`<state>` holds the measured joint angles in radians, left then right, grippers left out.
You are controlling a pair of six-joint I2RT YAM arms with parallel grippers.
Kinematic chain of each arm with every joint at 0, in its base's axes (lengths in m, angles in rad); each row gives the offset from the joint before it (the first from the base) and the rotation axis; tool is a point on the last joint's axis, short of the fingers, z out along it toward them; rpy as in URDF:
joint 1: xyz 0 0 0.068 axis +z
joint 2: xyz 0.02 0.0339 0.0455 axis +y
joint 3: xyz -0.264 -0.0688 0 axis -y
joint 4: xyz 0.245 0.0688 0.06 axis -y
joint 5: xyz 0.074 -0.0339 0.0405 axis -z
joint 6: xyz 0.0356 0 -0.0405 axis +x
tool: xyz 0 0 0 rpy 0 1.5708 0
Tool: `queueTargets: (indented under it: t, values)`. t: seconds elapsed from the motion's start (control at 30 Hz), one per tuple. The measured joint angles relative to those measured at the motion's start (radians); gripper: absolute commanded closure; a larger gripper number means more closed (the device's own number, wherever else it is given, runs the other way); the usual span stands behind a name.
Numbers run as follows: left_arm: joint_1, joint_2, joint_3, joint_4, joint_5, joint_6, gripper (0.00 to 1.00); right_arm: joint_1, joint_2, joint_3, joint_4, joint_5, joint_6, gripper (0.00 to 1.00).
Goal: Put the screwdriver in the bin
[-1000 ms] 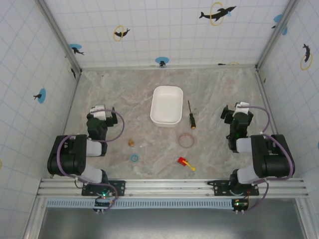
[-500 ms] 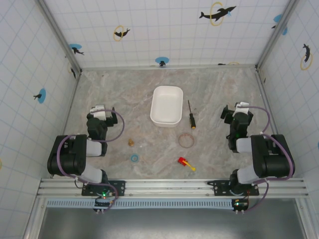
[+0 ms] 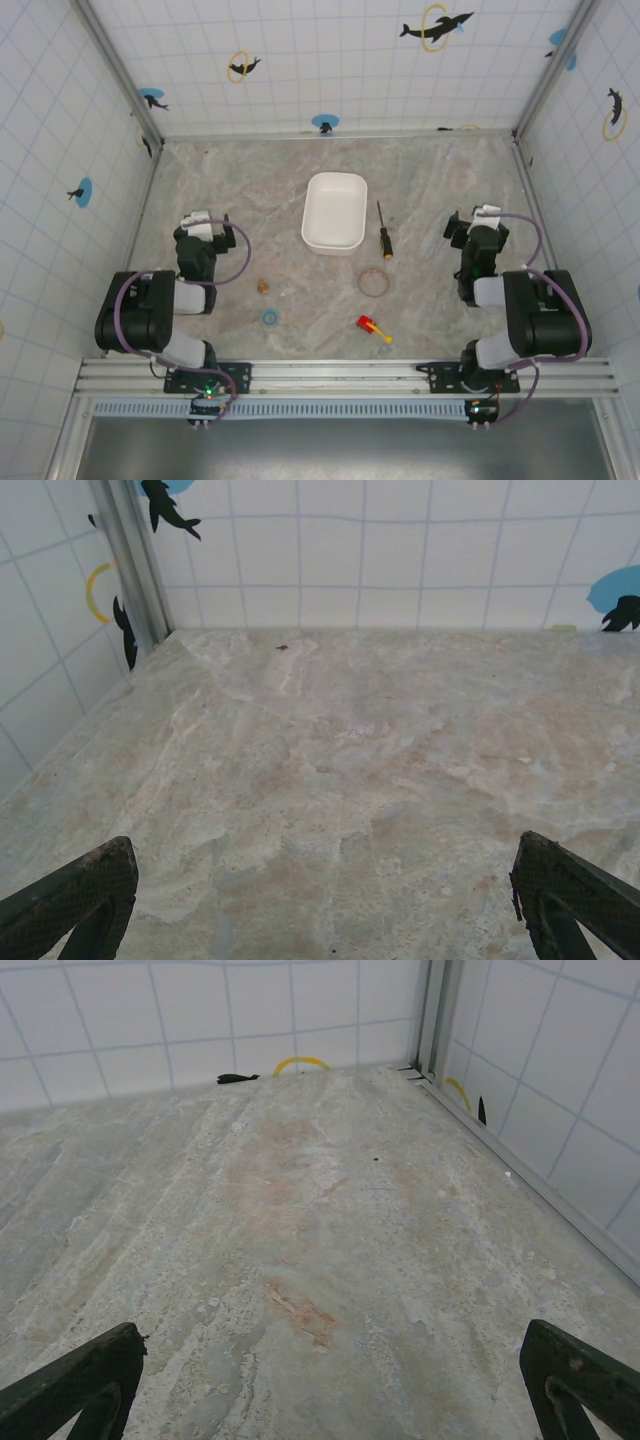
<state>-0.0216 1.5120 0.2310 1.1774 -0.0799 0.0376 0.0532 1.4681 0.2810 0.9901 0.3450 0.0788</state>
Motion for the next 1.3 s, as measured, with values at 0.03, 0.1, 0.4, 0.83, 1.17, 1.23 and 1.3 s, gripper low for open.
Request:
queueTargets:
  t: [0.03, 0.1, 0.4, 0.83, 1.17, 1.23, 1.3]
  values:
    - [0.000, 0.000, 0.000, -0.001, 0.006, 0.000, 0.02, 0.000, 0.000, 0.000, 0.000, 0.001, 0.000, 0.01]
    - [0.006, 0.000, 0.000, -0.002, 0.027, 0.001, 0.02, 0.000, 0.000, 0.000, 0.000, 0.001, 0.000, 0.01]
    - [0.016, 0.000, 0.000, -0.002, 0.069, 0.001, 0.02, 0.002, -0.005, 0.000, -0.002, 0.016, 0.000, 0.01]
    - [0.016, -0.257, 0.178, -0.386, 0.094, -0.049, 0.02, 0.035, -0.362, 0.277, -0.611, -0.086, 0.056, 0.01]
    - [-0.065, -0.330, 0.335, -0.740, 0.311, -0.265, 0.02, 0.207, -0.176, 0.528, -1.130, -0.349, 0.190, 0.06]
    - [-0.069, -0.330, 0.335, -0.786, 0.357, -0.306, 0.02, 0.243, -0.116, 0.540, -1.194, -0.372, 0.207, 0.08]
    - [-0.069, -0.330, 0.335, -0.820, 0.391, -0.336, 0.02, 0.269, -0.065, 0.558, -1.240, -0.379, 0.221, 0.11]
